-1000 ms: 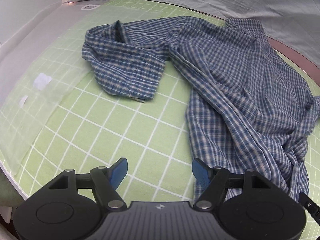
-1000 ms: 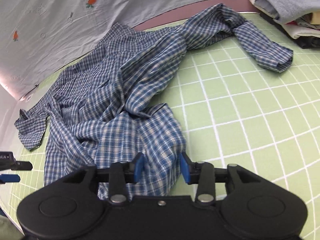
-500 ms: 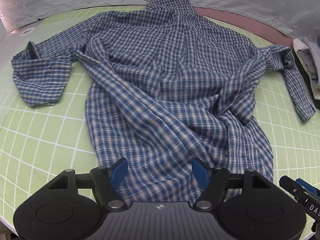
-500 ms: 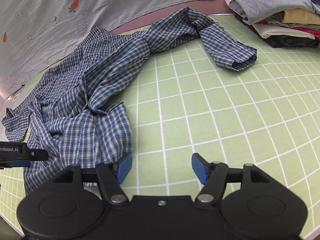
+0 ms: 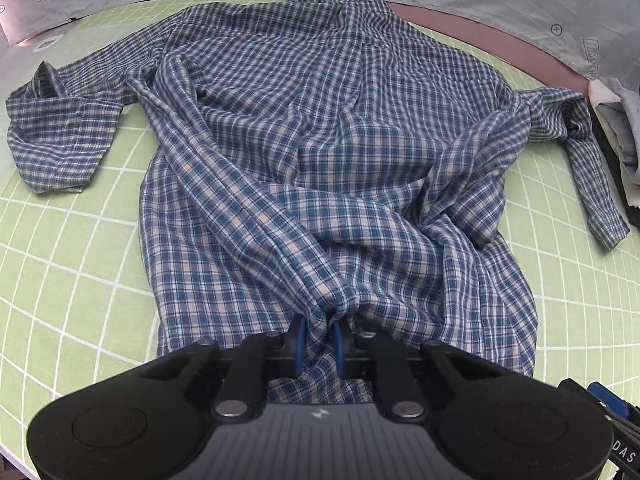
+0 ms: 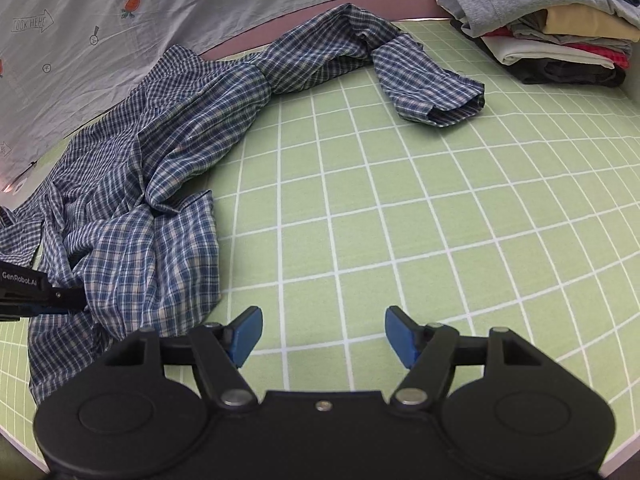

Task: Fold clothes
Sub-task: 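Release the shirt from both grippers and lift them away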

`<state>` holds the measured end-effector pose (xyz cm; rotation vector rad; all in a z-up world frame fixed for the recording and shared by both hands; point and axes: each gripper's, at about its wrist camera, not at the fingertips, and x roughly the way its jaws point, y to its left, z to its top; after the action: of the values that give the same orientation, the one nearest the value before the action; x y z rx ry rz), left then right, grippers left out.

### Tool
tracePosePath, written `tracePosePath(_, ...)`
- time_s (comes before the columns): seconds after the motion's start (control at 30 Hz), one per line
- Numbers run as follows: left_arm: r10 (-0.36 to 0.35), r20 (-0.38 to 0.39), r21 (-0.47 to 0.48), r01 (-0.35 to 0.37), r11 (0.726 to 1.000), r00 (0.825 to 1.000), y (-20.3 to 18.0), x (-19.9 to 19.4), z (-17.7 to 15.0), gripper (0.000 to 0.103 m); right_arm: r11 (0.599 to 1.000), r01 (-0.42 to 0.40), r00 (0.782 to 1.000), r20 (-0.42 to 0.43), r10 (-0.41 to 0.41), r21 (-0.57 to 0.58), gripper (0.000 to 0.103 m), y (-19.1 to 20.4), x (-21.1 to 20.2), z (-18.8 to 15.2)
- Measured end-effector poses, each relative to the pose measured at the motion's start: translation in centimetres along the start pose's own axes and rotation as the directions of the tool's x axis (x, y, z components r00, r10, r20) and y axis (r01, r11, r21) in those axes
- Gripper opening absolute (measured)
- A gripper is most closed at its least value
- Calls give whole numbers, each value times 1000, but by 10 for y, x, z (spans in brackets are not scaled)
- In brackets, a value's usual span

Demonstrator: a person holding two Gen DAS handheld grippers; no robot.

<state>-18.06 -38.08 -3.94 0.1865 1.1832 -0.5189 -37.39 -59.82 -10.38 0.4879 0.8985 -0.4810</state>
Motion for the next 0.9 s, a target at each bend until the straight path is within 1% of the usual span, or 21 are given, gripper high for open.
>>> tracePosePath(0.07,-15,10,-16,15,1000,1000,7,-7,-1,10,1000,3,1000,-1,-3,5,69,-1,0,0)
tracePosePath(0.13,-16,24,-24,16,1000,1000,16,-17,-4,7,1000,3,1000,7,-3,3,69,7,2,2)
tracePosePath(0.17,-7,33,-28,8,1000,999,22,-22,-6,4,1000,2,1000,12,-2,1,69,12,3,3)
tracePosePath(0.2,2,42,-33,0,999,999,27,-27,-8,3,1000,1,1000,17,-1,-1,69,17,3,4)
tracePosePath(0.3,24,67,-58,-20,998,997,48,-42,-13,3,1000,-2,999,32,2,-7,69,32,6,6)
tracePosePath(0.37,47,73,-97,-40,994,996,65,-48,-16,3,1000,0,999,44,0,-14,69,42,7,8)
tracePosePath(0.47,47,70,-135,-37,990,996,85,-51,-16,4,999,15,998,64,-13,-32,69,60,10,10)
tracePosePath(0.53,49,76,-131,-39,991,996,88,-53,-15,10,999,33,998,62,-31,-37,69,64,11,10)
tracePosePath(0.6,51,81,-126,-41,991,995,90,-54,-12,25,998,52,997,58,-49,-41,70,67,12,9)
tracePosePath(0.63,48,81,-124,-38,992,996,88,-53,-10,27,998,59,997,58,-57,-37,71,65,12,9)
tracePosePath(0.67,41,82,-116,-31,993,996,85,-52,-8,30,997,66,996,59,-64,-29,75,62,12,10)
tracePosePath(0.7,35,83,-105,-26,994,996,81,-50,-6,38,997,72,996,60,-71,-21,79,59,12,11)
tracePosePath(0.73,30,83,-93,-22,995,996,76,-49,-4,44,997,79,995,60,-78,-13,81,56,11,11)
tracePosePath(0.77,26,85,-78,-19,997,996,70,-47,-2,54,996,86,995,61,-85,-6,85,54,11,12)
tracePosePath(0.8,22,86,-63,-16,998,996,63,-45,1,62,996,89,994,61,-89,-4,90,51,10,12)
tracePosePath(0.83,17,87,-47,-13,999,996,57,-42,3,65,996,92,994,60,-91,-6,93,47,10,13)
tracePosePath(0.87,6,83,-35,-3,999,997,49,-39,5,70,996,94,994,60,-93,-7,100,44,10,14)
tracePosePath(0.9,-5,79,-22,6,1000,997,42,-36,7,75,995,96,994,59,-95,-9,102,41,10,14)
